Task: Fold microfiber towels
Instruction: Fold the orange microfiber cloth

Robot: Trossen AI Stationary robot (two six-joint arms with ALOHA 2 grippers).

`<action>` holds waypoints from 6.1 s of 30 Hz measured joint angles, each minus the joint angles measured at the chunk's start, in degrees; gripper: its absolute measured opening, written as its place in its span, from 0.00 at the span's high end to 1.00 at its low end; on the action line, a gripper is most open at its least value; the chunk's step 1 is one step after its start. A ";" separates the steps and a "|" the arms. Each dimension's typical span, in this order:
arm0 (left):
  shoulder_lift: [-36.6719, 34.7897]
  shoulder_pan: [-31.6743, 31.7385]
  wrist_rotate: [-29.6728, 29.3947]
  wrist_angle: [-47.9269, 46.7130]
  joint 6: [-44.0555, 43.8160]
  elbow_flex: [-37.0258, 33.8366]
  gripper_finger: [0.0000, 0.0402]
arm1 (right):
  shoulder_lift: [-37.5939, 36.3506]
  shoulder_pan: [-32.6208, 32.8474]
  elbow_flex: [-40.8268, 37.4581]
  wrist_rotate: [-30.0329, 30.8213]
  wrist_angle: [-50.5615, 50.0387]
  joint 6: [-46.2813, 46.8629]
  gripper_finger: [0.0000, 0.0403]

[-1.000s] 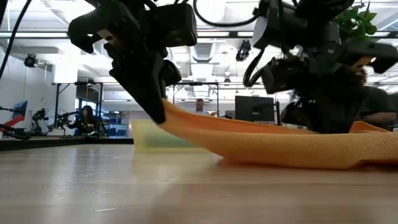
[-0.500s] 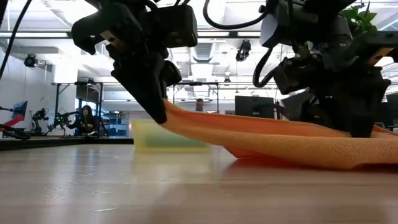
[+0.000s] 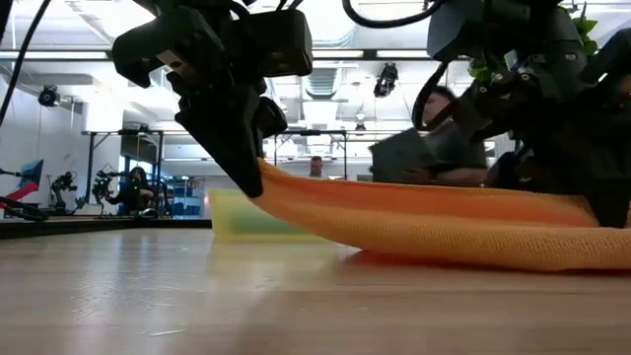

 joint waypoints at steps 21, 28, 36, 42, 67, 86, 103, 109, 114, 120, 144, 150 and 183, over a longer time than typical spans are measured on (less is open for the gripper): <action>-10.43 4.49 -1.73 -2.81 2.98 -0.15 1.00 | -23.69 -0.17 0.28 3.43 3.15 2.74 0.98; -15.63 9.20 -2.12 -2.75 3.41 -0.24 1.00 | -30.57 -0.74 3.82 19.17 -0.07 1.25 0.98; -17.62 13.48 -2.14 -2.85 5.22 -0.24 1.00 | -26.81 -0.71 16.31 41.98 -17.97 -4.47 0.98; -17.62 14.14 -2.02 -2.86 5.81 -0.24 1.00 | -22.99 -0.82 23.30 49.75 -16.08 -18.07 0.98; -18.62 3.60 11.82 1.32 -11.53 -19.97 1.00 | 7.84 -2.86 8.82 6.30 10.48 -9.20 0.98; -18.97 0.13 11.58 7.06 -15.26 -22.34 1.00 | 6.70 -2.86 8.87 1.11 13.21 -8.02 0.98; -18.97 0.13 11.56 8.05 -15.35 -22.36 1.00 | 6.60 -2.86 7.78 0.64 14.63 -5.83 0.94; -18.95 0.13 11.56 8.22 -16.72 -22.36 1.00 | 6.60 -2.86 7.05 0.66 14.46 -4.59 0.83; -18.95 0.13 11.56 8.53 -16.84 -22.36 1.00 | 6.58 -2.86 7.05 0.66 14.52 -5.02 0.81; -18.95 0.13 11.56 8.54 -18.04 -22.34 1.00 | 5.47 -2.86 7.05 0.76 14.27 -5.07 0.85; -29.27 0.37 1.38 8.78 -17.71 -22.36 1.00 | -13.58 -3.38 7.03 18.72 0.84 -5.93 0.98; -39.61 0.50 -12.97 2.98 -17.97 -21.43 1.00 | -24.25 -3.36 9.09 30.94 -6.04 -3.90 0.98; -24.32 4.71 4.85 35.36 -3.80 -3.49 1.00 | -2.44 3.75 52.13 12.97 -27.28 -24.26 0.98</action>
